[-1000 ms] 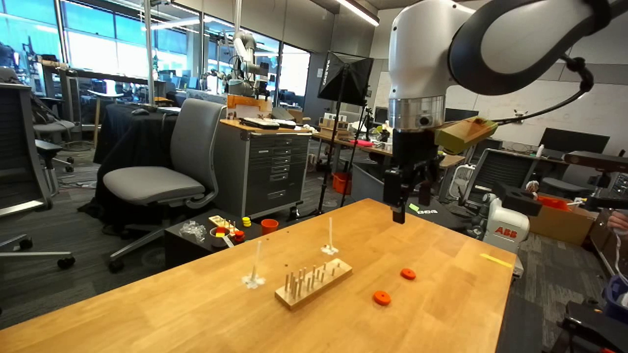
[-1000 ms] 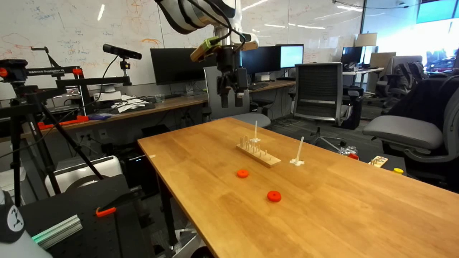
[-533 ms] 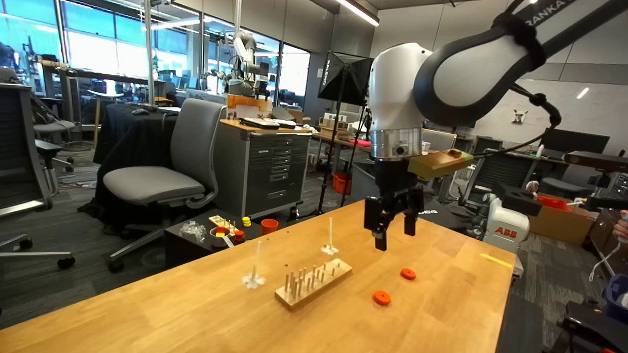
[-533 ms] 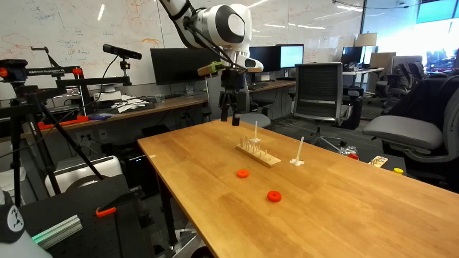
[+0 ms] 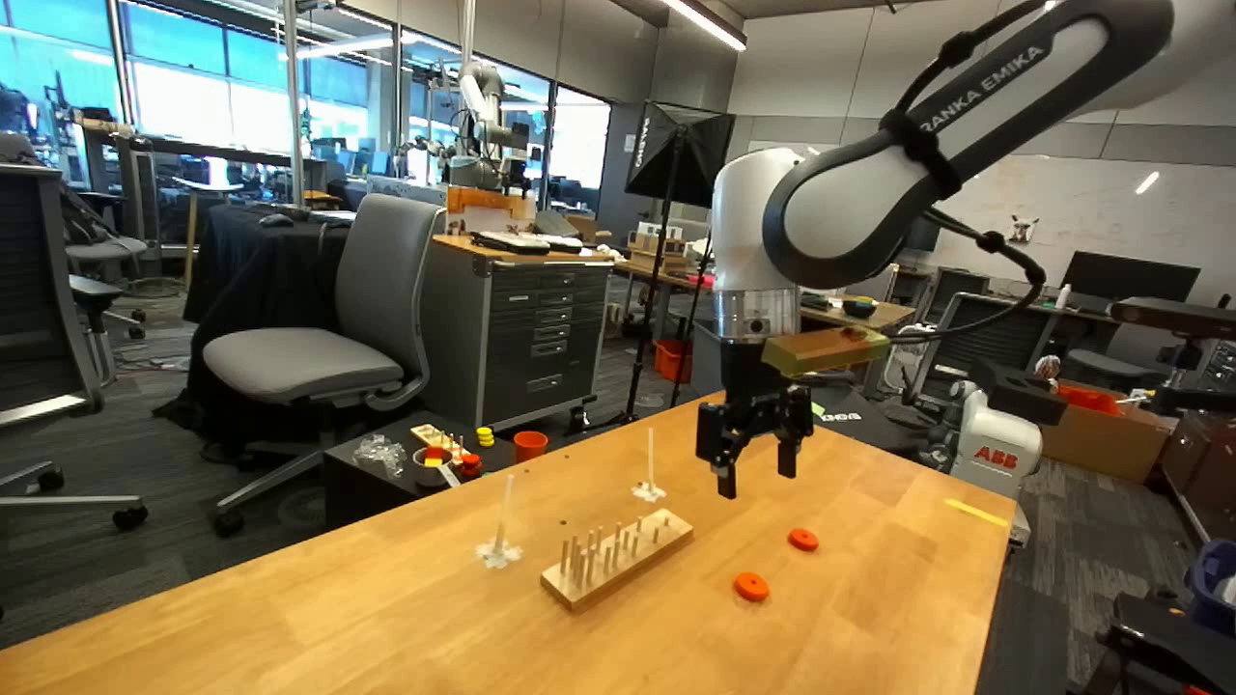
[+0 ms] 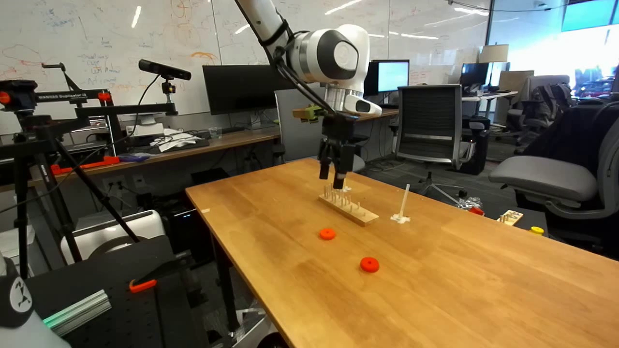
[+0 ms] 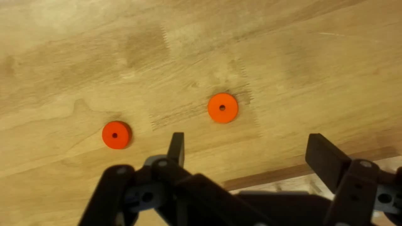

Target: Pick up an orange disk and place it on a rod on the wooden base

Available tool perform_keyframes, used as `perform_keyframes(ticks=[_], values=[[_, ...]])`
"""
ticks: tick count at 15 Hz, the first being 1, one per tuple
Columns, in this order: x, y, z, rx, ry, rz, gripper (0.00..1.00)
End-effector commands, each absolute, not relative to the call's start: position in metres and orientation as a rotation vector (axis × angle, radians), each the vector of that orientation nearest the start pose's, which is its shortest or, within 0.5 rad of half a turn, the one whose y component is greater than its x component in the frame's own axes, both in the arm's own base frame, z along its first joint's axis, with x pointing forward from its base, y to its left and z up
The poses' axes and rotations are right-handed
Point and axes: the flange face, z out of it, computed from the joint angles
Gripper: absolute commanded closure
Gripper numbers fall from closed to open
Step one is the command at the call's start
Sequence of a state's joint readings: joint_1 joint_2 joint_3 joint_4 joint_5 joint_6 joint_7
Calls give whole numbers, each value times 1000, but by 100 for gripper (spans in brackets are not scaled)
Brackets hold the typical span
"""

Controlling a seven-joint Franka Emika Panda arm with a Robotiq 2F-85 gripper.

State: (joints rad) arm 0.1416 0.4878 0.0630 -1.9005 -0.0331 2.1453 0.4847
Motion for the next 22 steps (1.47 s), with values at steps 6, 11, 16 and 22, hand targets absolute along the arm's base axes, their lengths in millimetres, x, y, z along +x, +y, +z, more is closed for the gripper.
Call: perform_keyframes(ticks=[6, 11, 16, 22], values=[[606, 114, 175, -3178, 469, 449, 0], [605, 121, 156, -3180, 471, 455, 0], [603, 119, 138, -3166, 476, 472, 0], [604, 114, 121, -3170, 487, 528, 0]])
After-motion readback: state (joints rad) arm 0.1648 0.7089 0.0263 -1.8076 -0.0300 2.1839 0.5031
